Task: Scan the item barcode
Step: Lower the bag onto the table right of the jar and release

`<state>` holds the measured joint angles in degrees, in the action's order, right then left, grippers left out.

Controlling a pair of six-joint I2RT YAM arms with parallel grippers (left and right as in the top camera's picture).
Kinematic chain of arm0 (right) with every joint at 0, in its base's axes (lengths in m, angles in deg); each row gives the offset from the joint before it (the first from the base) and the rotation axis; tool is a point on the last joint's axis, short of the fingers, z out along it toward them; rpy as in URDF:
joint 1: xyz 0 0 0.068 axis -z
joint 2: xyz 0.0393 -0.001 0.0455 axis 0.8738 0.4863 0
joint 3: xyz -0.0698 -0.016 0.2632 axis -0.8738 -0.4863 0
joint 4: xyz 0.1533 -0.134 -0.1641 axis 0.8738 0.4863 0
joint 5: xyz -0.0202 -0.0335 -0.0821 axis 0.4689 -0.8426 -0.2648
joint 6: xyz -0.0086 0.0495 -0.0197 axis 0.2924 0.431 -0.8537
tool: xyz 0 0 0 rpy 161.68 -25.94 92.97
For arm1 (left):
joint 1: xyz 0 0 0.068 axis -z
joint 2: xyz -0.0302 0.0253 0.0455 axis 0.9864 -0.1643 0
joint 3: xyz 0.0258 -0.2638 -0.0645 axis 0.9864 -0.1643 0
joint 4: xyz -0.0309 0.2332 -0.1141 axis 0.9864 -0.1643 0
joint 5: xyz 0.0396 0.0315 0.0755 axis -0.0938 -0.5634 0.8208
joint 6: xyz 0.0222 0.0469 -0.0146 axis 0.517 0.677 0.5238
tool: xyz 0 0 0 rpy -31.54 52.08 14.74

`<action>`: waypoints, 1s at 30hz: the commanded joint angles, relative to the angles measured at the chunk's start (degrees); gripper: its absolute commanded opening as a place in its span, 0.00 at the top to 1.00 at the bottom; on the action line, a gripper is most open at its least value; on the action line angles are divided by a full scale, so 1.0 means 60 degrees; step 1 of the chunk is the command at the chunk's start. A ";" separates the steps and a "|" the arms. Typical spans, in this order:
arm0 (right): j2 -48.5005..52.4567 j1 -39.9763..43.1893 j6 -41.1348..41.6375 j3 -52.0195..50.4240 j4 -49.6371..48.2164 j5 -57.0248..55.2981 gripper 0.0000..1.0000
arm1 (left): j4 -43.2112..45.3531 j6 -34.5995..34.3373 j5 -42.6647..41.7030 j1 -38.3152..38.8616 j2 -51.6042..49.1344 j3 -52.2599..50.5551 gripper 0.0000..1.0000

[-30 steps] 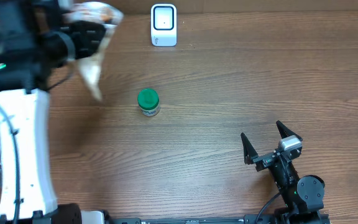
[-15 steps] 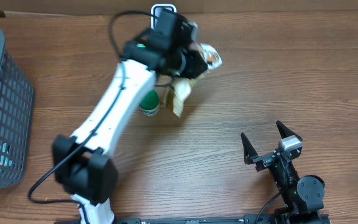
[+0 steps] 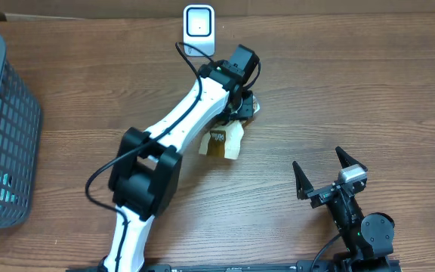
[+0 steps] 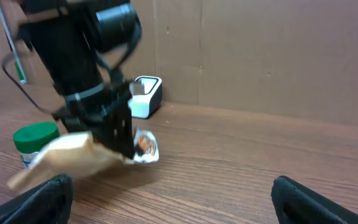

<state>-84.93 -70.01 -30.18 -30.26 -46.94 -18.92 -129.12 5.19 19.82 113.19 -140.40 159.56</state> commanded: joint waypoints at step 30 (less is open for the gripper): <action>-0.0095 -0.0033 0.0040 -0.0102 -0.0047 0.0047 0.00 | -0.1381 0.0331 -0.1282 -0.0477 -0.0229 0.3668 0.00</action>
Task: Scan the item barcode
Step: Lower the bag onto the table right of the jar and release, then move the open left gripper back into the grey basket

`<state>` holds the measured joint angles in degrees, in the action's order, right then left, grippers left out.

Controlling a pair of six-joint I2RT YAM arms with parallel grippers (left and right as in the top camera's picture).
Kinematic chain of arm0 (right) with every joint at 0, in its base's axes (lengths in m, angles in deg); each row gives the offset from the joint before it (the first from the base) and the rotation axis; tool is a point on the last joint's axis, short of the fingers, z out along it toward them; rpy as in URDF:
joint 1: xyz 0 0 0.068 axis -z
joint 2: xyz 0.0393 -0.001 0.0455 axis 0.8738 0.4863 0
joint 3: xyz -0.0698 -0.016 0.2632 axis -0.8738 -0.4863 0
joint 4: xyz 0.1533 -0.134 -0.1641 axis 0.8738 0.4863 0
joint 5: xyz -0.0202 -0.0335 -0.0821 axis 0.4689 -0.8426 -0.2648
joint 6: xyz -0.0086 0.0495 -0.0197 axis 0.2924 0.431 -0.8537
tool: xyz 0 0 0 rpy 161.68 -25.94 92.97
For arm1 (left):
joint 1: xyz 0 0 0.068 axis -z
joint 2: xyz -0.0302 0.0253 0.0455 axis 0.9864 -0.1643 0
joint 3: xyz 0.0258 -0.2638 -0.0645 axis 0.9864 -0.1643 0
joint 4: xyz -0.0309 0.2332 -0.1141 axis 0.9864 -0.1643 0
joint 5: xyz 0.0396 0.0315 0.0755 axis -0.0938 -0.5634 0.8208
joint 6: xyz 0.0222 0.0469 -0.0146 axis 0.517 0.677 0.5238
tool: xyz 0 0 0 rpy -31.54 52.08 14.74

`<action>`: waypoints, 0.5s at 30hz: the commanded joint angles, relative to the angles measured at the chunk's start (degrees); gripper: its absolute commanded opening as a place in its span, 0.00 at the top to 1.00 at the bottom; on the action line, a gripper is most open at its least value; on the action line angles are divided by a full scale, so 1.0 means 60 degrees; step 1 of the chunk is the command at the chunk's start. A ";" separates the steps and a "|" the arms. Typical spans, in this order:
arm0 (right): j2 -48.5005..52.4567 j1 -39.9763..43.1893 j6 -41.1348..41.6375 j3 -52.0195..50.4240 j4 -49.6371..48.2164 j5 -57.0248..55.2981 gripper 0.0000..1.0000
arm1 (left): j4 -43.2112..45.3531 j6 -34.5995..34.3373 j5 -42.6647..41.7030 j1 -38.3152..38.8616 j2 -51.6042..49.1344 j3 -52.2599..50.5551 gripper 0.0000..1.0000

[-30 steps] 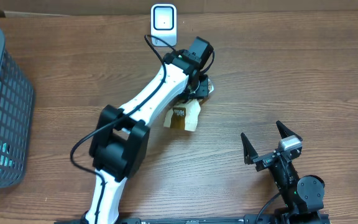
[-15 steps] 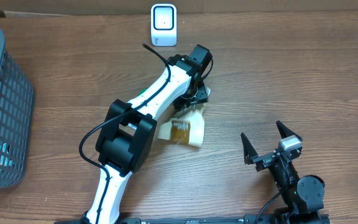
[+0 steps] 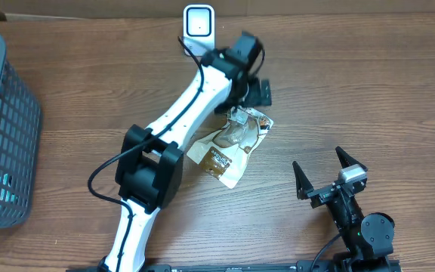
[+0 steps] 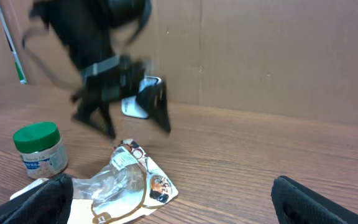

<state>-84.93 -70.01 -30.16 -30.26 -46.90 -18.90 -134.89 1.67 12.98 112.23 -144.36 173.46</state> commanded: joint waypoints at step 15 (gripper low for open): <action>-0.0095 -0.0033 0.0036 -0.0102 -0.0055 0.0044 0.00 | -0.4779 0.2823 0.0186 -0.3792 0.2095 0.5690 0.00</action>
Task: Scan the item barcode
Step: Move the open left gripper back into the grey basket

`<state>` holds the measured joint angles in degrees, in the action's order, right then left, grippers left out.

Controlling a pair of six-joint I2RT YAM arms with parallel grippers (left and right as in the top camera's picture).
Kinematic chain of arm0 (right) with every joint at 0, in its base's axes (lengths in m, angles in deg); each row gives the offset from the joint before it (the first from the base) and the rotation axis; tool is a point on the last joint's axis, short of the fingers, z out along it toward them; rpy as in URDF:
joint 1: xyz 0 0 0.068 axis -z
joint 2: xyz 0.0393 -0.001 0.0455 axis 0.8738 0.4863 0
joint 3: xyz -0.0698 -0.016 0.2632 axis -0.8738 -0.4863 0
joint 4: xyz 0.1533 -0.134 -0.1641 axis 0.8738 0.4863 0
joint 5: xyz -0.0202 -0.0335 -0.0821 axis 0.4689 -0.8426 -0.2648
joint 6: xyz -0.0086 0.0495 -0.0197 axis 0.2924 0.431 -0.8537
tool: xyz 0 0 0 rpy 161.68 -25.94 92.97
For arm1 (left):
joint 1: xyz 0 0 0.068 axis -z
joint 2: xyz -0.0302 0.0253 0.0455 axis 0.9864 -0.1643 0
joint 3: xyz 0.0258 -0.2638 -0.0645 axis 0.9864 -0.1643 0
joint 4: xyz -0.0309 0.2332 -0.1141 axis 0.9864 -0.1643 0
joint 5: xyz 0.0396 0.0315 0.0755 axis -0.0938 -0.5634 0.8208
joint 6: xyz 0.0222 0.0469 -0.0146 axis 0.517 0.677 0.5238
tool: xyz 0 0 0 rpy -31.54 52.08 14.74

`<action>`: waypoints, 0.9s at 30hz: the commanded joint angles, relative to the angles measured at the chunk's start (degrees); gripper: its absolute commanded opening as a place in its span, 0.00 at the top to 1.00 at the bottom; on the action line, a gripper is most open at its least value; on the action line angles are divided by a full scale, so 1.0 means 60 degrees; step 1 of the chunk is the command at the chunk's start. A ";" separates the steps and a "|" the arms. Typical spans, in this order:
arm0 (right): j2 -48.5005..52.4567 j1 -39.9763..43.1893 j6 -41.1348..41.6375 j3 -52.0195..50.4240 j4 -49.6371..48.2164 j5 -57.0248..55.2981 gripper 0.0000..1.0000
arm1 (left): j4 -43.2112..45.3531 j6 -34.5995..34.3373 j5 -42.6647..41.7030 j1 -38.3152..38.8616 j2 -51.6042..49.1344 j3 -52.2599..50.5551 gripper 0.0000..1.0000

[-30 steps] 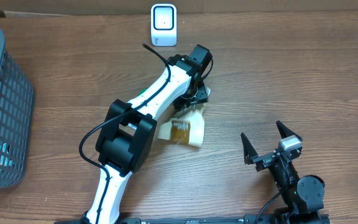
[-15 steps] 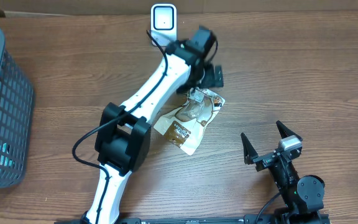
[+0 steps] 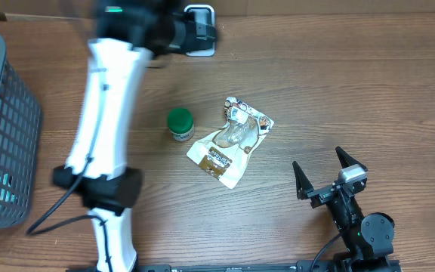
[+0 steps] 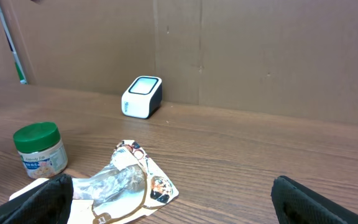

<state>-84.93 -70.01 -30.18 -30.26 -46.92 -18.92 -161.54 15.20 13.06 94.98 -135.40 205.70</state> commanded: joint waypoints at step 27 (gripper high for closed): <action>-0.0095 -0.0033 0.0040 -0.0102 -0.0051 0.0047 0.00 | -0.1789 -0.1075 0.1271 -1.1584 0.1271 -0.0310 0.00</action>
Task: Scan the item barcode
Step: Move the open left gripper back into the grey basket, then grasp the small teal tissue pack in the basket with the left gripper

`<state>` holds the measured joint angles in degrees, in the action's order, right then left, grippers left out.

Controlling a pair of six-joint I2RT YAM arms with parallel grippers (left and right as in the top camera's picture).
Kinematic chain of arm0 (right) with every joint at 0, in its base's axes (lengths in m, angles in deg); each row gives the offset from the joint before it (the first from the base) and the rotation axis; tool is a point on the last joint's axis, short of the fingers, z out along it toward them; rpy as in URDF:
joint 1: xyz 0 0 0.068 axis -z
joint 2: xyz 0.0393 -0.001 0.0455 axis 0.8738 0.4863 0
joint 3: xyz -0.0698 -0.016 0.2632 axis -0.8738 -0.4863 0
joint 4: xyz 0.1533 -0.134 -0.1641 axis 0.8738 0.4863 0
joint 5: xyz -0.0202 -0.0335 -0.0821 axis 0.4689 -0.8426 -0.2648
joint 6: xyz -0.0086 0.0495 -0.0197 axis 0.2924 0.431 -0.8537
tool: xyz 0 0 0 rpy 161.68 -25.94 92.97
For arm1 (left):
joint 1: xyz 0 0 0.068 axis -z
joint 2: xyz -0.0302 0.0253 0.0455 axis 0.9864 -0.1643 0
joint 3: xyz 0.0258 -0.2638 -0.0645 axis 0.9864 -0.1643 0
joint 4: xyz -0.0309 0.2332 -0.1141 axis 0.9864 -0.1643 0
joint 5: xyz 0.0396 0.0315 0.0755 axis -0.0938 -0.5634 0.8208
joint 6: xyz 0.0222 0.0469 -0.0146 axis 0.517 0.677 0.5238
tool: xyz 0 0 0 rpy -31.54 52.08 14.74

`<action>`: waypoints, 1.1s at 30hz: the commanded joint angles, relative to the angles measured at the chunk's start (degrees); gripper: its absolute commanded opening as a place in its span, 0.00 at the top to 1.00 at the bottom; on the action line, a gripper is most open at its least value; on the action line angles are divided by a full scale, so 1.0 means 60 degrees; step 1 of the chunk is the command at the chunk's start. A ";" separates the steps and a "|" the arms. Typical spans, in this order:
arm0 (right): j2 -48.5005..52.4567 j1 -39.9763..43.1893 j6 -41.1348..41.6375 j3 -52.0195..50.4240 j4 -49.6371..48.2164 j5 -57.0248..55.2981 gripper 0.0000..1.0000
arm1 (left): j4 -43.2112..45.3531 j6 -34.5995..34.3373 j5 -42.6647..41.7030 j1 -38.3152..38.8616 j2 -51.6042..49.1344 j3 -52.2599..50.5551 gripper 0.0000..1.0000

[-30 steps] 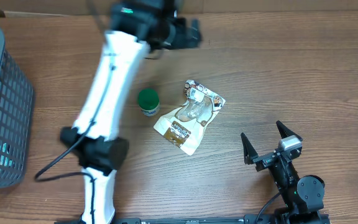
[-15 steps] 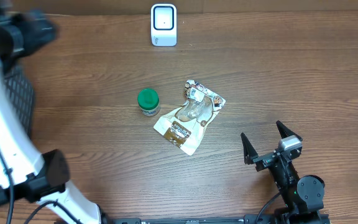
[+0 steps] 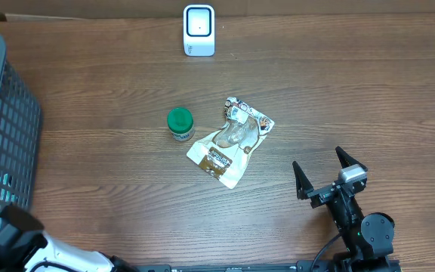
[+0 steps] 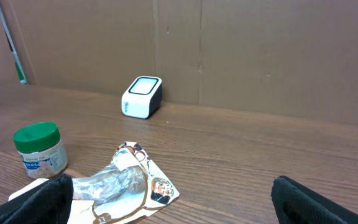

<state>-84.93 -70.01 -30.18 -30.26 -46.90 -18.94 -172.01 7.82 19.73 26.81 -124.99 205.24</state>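
Observation:
A clear-and-white snack pouch [image 3: 230, 140] lies flat mid-table, and the right wrist view shows it low and left of centre [image 4: 114, 190]. The white barcode scanner [image 3: 198, 30] stands at the table's far edge, its window facing up [image 4: 142, 96]. My right gripper [image 3: 316, 157] is open near the front right, aimed at the pouch, with nothing between its fingers [image 4: 171, 186]. Of the left arm only a white and black piece [image 3: 17, 243] shows at the bottom left corner. Its gripper is out of view.
A small jar with a green lid [image 3: 180, 124] stands just left of the pouch [image 4: 40, 149]. A dark grey wire basket [image 3: 6, 128] holding some items fills the left edge. A cardboard wall [image 4: 260, 56] rises behind the scanner.
The left arm reached up the left side with its gripper by the scanner; now it is drawn back to the bottom left corner, gripper out of sight. Pouch, jar and right gripper are unmoved.
First my left gripper held the pouch lifted just in front of the scanner. Then the pouch lay on the table with the gripper open above it. After that the arm stood further left, uncovering the green-lidded jar. Now the arm is withdrawn to the corner.

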 commanded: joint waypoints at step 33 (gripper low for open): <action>-0.0095 -0.0033 0.0040 -0.0102 -0.0055 0.0051 0.00 | 0.3956 0.4218 0.1745 -0.0415 -0.1016 -0.7898 0.19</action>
<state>-84.93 -69.99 -30.18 -30.26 -46.94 -18.90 -149.36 28.78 29.48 24.51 -131.09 160.65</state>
